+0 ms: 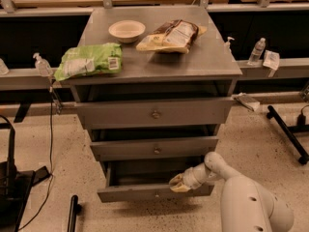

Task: Open bottom drawer

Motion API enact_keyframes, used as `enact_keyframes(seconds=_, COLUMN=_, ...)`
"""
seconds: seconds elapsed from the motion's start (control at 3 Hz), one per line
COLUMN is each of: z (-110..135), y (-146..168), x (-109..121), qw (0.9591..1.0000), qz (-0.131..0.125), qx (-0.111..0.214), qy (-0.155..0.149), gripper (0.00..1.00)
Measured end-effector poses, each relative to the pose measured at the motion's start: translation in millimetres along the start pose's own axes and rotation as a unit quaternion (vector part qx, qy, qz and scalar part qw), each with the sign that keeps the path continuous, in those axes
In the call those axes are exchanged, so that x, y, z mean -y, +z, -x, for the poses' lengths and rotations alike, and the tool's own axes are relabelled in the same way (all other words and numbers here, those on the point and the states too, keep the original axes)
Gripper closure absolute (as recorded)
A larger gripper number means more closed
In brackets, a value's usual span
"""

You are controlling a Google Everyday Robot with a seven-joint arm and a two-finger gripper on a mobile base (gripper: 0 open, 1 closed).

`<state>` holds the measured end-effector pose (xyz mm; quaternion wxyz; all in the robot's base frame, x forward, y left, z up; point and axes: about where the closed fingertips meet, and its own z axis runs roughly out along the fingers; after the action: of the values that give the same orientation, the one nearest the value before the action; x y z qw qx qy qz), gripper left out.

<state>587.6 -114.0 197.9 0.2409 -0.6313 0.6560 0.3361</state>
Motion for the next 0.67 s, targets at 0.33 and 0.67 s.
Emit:
enact_keyframes(seconds=0.33, z=0.1, y=2.7, x=-1.3, qw=1.0, qz=0.002, qx=0.001, qy=0.0, gripper=0.35)
enact_keyframes(seconds=0.67, z=0.1, y=5.8, x=-2.9, qw=1.0, qz=0.005, qx=0.002, qy=0.001, gripper=0.11)
